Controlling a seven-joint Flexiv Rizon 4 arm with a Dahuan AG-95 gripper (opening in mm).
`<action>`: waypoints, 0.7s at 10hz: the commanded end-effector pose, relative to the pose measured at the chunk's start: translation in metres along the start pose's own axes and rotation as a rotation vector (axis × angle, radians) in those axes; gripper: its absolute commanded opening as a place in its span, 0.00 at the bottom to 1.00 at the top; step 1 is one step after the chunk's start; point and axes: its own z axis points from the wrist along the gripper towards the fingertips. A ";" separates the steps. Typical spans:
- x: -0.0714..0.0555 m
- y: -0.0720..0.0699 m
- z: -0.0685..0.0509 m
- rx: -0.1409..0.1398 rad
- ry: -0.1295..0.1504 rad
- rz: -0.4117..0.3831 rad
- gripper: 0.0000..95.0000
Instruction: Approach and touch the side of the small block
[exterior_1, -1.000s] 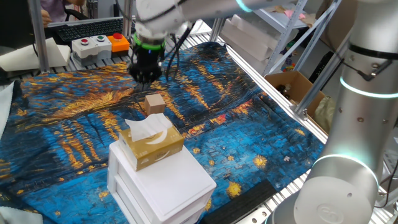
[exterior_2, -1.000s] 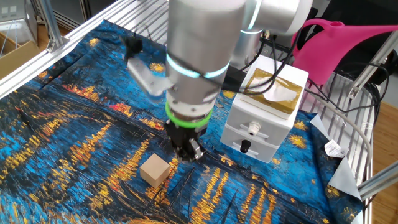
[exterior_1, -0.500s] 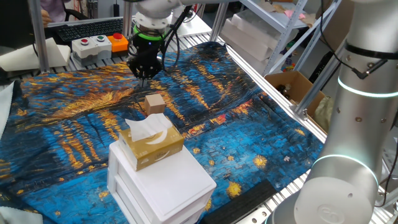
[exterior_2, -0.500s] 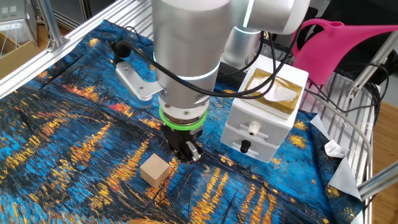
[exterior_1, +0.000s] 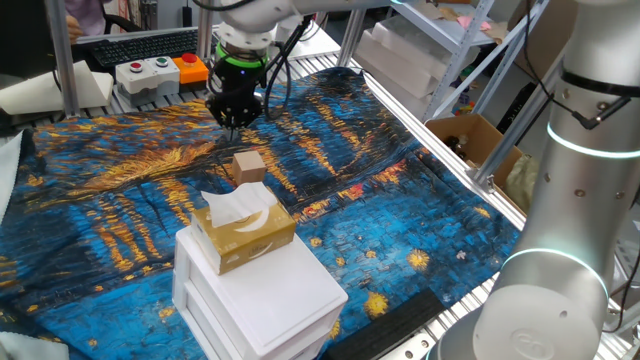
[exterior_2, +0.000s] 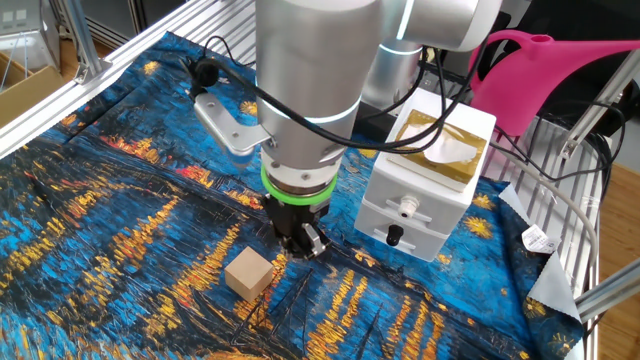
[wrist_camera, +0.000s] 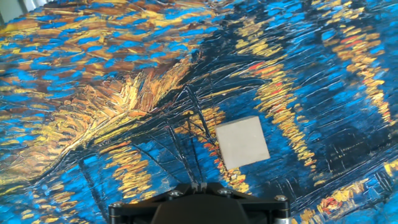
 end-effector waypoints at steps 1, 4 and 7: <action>0.000 0.000 0.000 0.002 -0.006 -0.016 0.00; 0.000 0.000 0.000 -0.011 0.033 -0.007 0.00; -0.003 0.006 0.009 -0.012 0.034 -0.003 0.00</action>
